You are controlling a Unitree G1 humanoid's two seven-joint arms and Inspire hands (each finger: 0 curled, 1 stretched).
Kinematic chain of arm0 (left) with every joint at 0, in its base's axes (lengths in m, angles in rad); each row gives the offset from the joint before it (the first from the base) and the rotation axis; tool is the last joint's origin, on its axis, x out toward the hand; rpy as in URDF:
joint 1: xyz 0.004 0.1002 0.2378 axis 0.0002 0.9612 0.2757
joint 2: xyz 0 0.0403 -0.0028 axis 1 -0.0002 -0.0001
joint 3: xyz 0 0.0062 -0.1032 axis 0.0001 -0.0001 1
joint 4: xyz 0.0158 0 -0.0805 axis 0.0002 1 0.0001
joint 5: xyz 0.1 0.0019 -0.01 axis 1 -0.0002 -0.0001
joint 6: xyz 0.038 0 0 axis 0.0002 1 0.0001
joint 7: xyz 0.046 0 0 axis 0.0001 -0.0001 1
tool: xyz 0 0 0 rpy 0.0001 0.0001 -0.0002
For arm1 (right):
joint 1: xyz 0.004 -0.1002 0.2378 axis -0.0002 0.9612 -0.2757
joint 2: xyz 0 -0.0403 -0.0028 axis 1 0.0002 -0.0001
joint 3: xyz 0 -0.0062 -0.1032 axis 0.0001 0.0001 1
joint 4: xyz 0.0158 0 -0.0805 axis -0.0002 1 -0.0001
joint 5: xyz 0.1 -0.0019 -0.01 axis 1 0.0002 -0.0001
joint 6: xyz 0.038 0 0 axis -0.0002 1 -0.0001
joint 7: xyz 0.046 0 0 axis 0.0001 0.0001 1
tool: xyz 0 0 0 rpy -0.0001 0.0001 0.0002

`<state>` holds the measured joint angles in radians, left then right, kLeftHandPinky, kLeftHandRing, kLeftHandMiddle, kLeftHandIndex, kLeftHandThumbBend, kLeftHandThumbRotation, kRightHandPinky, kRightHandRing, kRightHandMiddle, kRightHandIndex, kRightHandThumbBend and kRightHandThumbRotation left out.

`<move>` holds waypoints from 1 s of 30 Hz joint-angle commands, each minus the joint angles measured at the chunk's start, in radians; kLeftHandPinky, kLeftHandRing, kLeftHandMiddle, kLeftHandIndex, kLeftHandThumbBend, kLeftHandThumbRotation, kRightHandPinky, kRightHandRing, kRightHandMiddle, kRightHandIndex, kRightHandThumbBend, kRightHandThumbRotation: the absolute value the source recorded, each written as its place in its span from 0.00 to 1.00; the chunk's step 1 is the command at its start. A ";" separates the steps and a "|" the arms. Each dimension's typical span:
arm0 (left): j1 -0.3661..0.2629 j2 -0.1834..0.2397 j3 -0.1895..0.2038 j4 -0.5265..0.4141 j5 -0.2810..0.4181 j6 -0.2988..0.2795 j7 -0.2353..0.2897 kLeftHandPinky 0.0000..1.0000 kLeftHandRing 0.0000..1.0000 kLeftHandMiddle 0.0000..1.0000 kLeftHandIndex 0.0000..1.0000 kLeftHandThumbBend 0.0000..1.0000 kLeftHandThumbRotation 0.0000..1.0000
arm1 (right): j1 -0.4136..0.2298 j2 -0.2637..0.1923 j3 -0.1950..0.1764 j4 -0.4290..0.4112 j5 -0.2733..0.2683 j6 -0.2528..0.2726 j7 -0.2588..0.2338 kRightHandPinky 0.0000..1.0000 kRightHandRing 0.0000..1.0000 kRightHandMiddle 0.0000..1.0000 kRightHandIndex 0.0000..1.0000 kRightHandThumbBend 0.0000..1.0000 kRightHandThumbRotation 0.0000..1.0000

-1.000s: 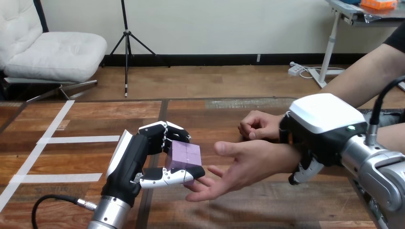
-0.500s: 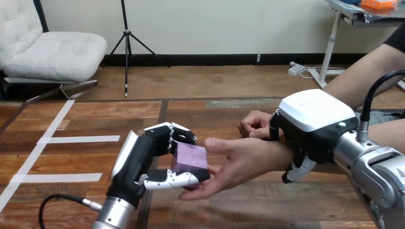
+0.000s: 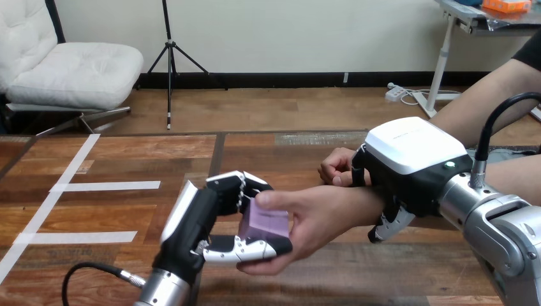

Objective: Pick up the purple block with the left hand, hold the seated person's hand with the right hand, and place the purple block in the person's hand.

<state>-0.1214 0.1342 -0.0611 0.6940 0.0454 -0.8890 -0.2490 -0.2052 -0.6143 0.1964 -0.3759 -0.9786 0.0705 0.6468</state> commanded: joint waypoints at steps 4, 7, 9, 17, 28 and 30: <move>-0.024 -0.028 -0.028 -0.052 -0.016 0.000 -0.025 0.38 0.44 0.50 0.52 0.84 0.13 | -0.088 0.017 -0.008 -0.013 -0.003 0.009 -0.021 0.28 0.35 0.42 0.51 0.82 0.00; -0.021 -0.035 -0.031 -0.055 -0.017 0.004 -0.029 0.38 0.44 0.50 0.52 0.84 0.12 | -0.088 0.020 -0.006 -0.014 -0.006 0.011 -0.021 0.28 0.35 0.42 0.52 0.81 0.00; -0.018 -0.038 -0.032 -0.057 -0.018 0.007 -0.031 0.38 0.44 0.50 0.52 0.85 0.12 | -0.088 0.021 -0.006 -0.015 -0.006 0.011 -0.023 0.28 0.35 0.43 0.53 0.81 0.00; -0.013 -0.050 -0.039 -0.057 -0.012 0.009 -0.035 0.38 0.44 0.50 0.52 0.85 0.12 | -0.084 0.022 -0.006 -0.015 -0.005 -0.002 -0.030 0.28 0.35 0.43 0.53 0.80 0.00; -0.013 -0.056 -0.043 -0.046 -0.015 0.008 -0.045 0.38 0.44 0.50 0.52 0.86 0.11 | -0.072 0.022 -0.012 -0.017 0.002 -0.015 -0.040 0.27 0.34 0.42 0.51 0.80 0.00; -0.014 -0.055 -0.042 -0.043 -0.017 0.008 -0.048 0.38 0.44 0.50 0.52 0.86 0.11 | -0.073 0.023 -0.011 -0.018 0.000 -0.013 -0.037 0.27 0.34 0.42 0.51 0.79 0.00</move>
<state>-0.0987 0.1105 -0.0716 0.6934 0.0306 -0.8746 -0.2844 -0.2104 -0.5920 0.2086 -0.3757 -0.9795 0.0562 0.6440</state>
